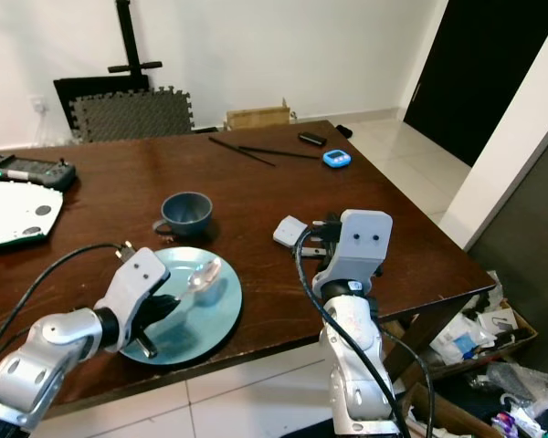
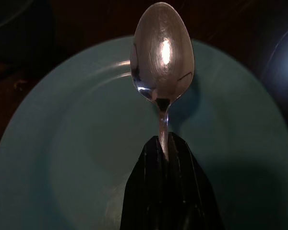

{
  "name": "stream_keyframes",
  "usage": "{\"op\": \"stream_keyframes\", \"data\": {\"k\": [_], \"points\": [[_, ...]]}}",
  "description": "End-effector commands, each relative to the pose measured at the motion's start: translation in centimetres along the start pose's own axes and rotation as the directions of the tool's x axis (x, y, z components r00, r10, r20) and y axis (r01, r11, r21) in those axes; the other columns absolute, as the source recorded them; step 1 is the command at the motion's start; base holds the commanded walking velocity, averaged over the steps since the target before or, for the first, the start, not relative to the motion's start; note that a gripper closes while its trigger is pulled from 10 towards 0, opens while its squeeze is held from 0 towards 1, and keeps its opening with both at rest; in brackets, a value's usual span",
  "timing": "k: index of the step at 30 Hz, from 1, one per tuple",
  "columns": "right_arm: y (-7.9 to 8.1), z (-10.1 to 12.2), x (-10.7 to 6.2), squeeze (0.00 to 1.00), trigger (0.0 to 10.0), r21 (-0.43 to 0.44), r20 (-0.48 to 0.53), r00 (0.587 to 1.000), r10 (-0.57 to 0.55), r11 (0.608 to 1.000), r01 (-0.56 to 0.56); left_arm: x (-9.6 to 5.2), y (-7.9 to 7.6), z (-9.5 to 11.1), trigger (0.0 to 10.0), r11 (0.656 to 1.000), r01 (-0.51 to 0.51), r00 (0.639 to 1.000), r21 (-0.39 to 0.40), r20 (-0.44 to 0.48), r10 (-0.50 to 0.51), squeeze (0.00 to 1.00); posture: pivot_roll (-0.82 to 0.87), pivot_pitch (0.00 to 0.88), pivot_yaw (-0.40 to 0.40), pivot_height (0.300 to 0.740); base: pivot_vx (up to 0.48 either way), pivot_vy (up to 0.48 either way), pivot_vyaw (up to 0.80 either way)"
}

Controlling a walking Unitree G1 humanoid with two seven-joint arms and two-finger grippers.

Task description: Setting the table

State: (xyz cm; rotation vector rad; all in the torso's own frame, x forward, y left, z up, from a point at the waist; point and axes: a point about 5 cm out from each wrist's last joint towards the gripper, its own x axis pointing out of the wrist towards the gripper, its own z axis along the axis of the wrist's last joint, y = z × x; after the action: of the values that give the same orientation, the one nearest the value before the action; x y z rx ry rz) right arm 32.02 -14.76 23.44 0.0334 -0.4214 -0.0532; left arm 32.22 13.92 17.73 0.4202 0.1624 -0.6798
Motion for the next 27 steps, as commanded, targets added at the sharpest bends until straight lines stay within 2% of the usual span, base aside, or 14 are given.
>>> {"op": "stream_keyframes", "data": {"k": [1, 3, 4, 5, 6, 15, 16, 18, 21, 25, 27], "points": [[-0.1, -0.4, -0.1, 0.0, 10.0, -0.001, -0.015, 1.0, -0.005, 1.0, 0.005, 0.0, -0.3, -0.2, 10.0, 1.0, 0.002, 1.0, -0.014, 0.0, -0.002, 0.0, 0.04, 0.113, 0.044, 0.74, 0.0, 0.0, 0.0], [-0.1, -0.4, -0.1, 0.0, 10.0, -0.001, -0.015, 1.0, -0.005, 1.0, 0.005, 0.2, 0.0, 0.1, 10.0, 0.999, -0.028, 1.0, -0.023, 0.005, 0.028, 0.0, 0.04, 0.111, 0.044, 0.74, 0.0, 0.0, 0.0], [-0.1, -0.4, -0.1, 0.0, 10.0, 0.0, -0.016, 1.0, -0.005, 1.0, 0.005, 0.2, 0.0, 0.1, 10.0, 0.999, -0.032, 0.999, -0.023, 0.005, 0.033, 0.91, 0.04, 0.111, 0.044, 0.74, 0.0, 0.0, 0.0], [0.0, -0.4, -0.1, 0.0, 10.0, 0.0, -0.015, 1.0, -0.004, 1.0, 0.004, 0.3, 0.1, 0.3, 10.0, 0.999, -0.033, 0.999, -0.023, 0.006, 0.033, 0.91, 0.04, 0.11, 0.048, 0.74, 0.0, 0.0, 0.0], [0.0, -0.4, -0.1, 0.0, 10.0, 0.001, -0.014, 1.0, -0.004, 1.0, 0.004, 0.3, 0.1, 0.4, 10.0, 0.999, -0.032, 0.999, -0.021, 0.008, 0.032, 1.0, 0.04, 0.11, 0.049, 0.74, 0.0, 0.0, 0.0], [-0.3, -0.3, -0.2, 0.0, 10.0, -0.001, -0.012, 1.0, -0.014, 1.0, 0.014, -0.3, 0.8, 0.8, 10.0, 0.999, -0.051, 0.999, -0.003, -0.01, 0.051, 1.0, 0.04, 0.111, 0.054, 0.74, 0.0, 0.0, 0.0], [-0.2, -0.3, -0.2, 0.0, 10.0, -0.001, -0.012, 1.0, -0.013, 1.0, 0.013, -0.2, 1.1, 1.2, 10.0, 0.998, -0.055, 0.998, 0.006, -0.002, 0.055, 0.0, 0.04, 0.111, 0.054, 0.74, 0.0, 0.0, 0.0], [-0.2, -0.3, -0.2, 0.0, 10.0, 0.001, -0.013, 1.0, -0.012, 1.0, 0.012, 0.0, 1.4, 1.3, 10.0, 0.998, -0.054, 0.999, 0.012, -0.003, 0.054, 0.0, 0.04, 0.112, 0.054, 0.74, 0.0, 0.0, 0.0], [0.1, -0.4, -0.1, 0.0, 10.0, 0.005, -0.012, 1.0, -0.007, 1.0, 0.007, 0.8, 1.9, 1.0, 10.0, 0.999, -0.049, 0.998, -0.022, -0.04, 0.048, 0.0, 0.04, 0.116, 0.053, 0.74, 0.0, 0.0, 0.0], [0.2, -0.4, -0.1, 0.0, 10.0, 0.007, -0.013, 1.0, -0.003, 1.0, 0.003, 1.4, 1.5, 0.9, 10.0, 0.997, 0.055, 0.996, -0.051, -0.073, -0.059, 0.0, 0.04, 0.114, 0.056, 0.74, 0.0, 0.0, 0.0], [0.2, -0.4, -0.1, 0.0, 10.0, 0.005, -0.013, 1.0, -0.005, 1.0, 0.005, 1.9, 1.7, 0.9, 10.0, 0.996, 0.072, 0.993, -0.058, -0.087, -0.077, 0.0, 0.04, 0.114, 0.057, 0.74, 0.0, 0.0, 0.0]]}}
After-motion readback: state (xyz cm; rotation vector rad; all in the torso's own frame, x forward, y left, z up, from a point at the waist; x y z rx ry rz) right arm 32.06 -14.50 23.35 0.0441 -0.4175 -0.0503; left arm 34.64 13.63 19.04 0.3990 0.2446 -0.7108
